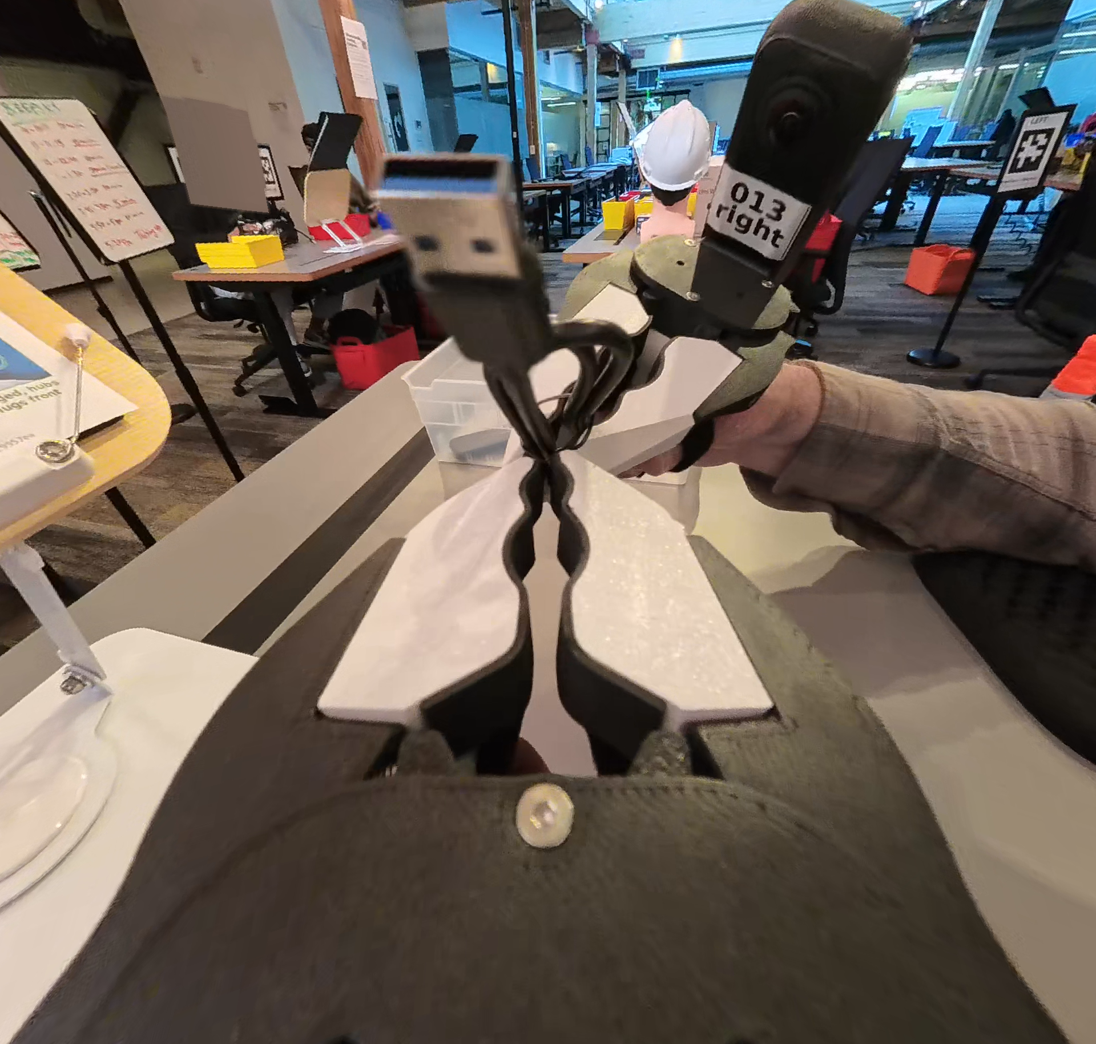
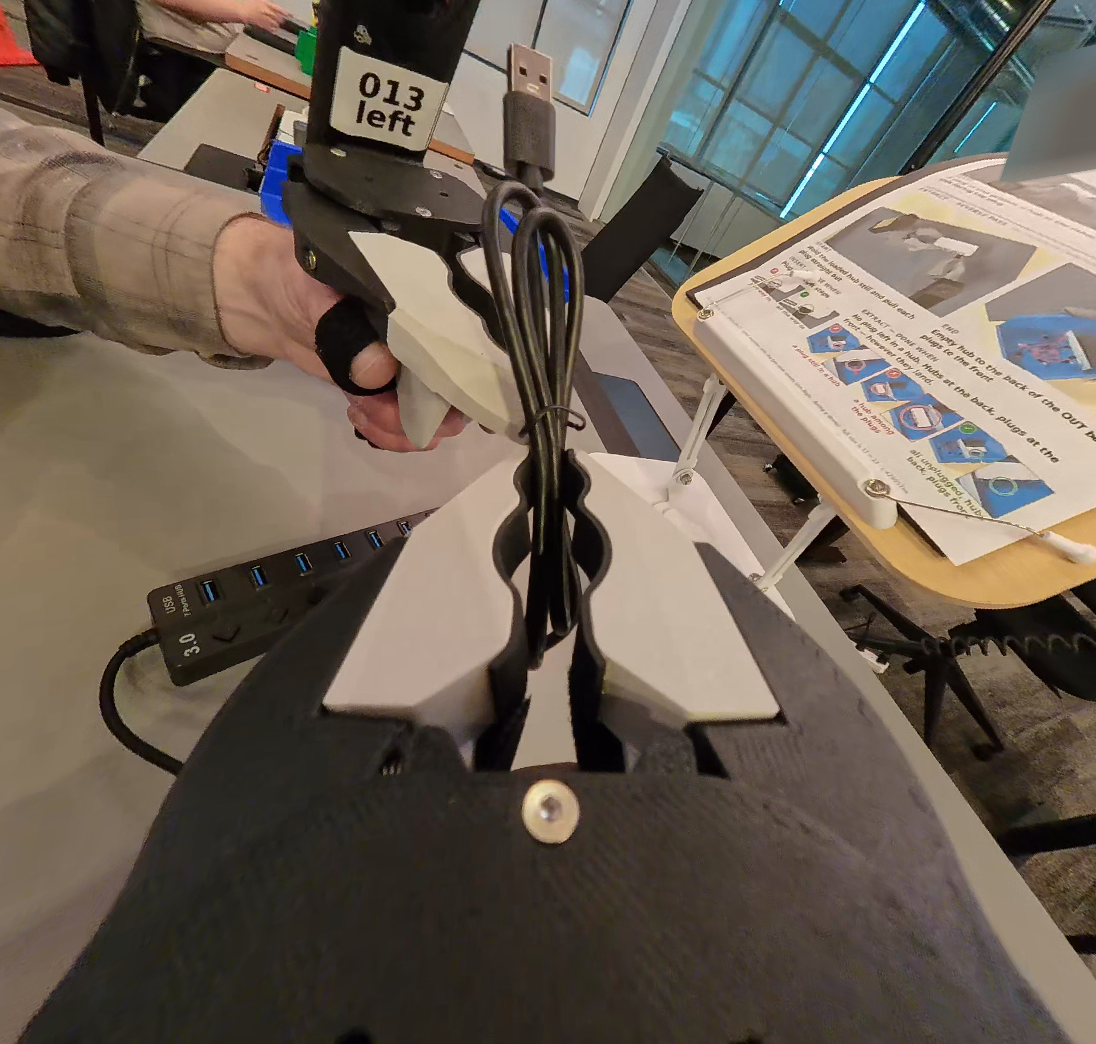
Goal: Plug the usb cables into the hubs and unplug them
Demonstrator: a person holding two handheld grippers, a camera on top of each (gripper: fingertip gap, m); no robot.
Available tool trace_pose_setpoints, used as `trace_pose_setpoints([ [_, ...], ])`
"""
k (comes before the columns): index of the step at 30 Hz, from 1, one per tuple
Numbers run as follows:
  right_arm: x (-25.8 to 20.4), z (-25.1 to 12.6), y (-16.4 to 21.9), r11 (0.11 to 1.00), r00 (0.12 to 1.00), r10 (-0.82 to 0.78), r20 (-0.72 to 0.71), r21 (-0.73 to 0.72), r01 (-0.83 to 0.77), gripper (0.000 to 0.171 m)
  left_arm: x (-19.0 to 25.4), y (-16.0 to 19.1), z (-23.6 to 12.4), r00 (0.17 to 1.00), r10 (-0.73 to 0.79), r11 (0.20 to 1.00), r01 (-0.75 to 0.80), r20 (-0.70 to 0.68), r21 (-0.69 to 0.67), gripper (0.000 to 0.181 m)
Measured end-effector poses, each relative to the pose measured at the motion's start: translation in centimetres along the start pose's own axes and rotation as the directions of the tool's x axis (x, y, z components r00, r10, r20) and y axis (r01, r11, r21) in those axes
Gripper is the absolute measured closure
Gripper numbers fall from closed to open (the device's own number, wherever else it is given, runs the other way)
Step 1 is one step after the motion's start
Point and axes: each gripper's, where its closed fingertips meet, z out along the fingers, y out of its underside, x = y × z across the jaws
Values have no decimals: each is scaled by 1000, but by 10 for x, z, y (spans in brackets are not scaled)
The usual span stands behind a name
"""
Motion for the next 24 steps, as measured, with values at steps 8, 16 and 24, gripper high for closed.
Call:
trace_pose_setpoints([
  [8,7,-1,-3,1000,999,-13,-51,-5,13,167,-3,-4,1,997,31,999,-33,75,16,180],
  [16,9,-2,-1,999,997,-33,-69,-36,31,167,-3,-1,2,988,85,996,-83,125,-19,180],
  [24,6,-4,-6,1000,1000,4,-22,-4,-4,168,0,0,-4,984,112,994,-112,138,-8,157],
])
